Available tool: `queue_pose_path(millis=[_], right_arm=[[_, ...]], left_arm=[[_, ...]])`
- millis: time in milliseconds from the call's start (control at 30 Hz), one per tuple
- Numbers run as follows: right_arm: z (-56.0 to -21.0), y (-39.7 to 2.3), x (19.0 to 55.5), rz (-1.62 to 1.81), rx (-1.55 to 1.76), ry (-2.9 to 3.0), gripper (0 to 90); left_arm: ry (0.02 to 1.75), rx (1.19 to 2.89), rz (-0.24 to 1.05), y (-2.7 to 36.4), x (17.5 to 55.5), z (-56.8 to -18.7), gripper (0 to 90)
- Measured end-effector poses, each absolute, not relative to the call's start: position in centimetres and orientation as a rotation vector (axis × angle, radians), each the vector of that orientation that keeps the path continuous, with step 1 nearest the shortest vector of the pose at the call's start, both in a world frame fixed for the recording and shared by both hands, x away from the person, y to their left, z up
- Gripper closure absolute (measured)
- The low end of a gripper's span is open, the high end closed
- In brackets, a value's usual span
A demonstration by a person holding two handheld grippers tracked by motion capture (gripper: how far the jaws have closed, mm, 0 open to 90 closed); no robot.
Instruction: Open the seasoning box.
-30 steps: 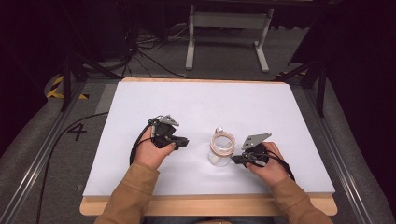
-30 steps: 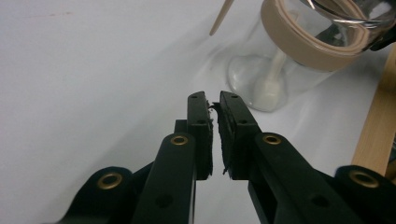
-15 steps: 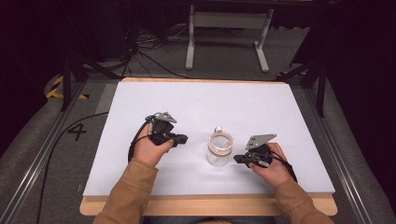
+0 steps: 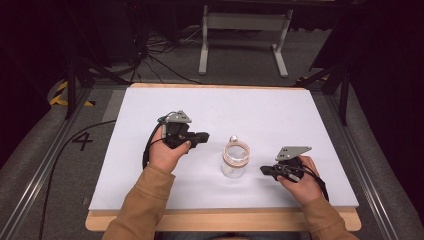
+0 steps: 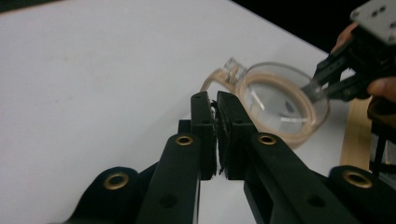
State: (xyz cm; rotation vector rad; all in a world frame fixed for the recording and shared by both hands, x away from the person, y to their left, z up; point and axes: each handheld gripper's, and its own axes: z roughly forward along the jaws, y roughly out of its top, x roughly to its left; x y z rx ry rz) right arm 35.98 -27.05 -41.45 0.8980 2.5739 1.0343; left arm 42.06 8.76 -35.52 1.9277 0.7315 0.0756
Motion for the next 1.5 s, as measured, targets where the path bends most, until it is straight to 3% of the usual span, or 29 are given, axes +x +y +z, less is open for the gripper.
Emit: queue_pose_path(millis=[167, 867, 1500], right_arm=[[-41.3, -27.8, 35.3, 1.055, 0.917, 2.55, 90.0], [-40.4, -26.7, 35.5, 1.212, 0.85, 2.564, 90.0], [-39.8, -25.7, 35.2, 1.278, 0.818, 2.551, 90.0]], left_arm=[[0.695, 1.925, 0.075, 7.0, 42.9, -35.6, 89.3], [0.651, 1.997, 0.028, 1.2, 45.3, -36.5, 89.8], [0.651, 2.014, 0.034, 0.9, 45.6, -36.6, 89.9]])
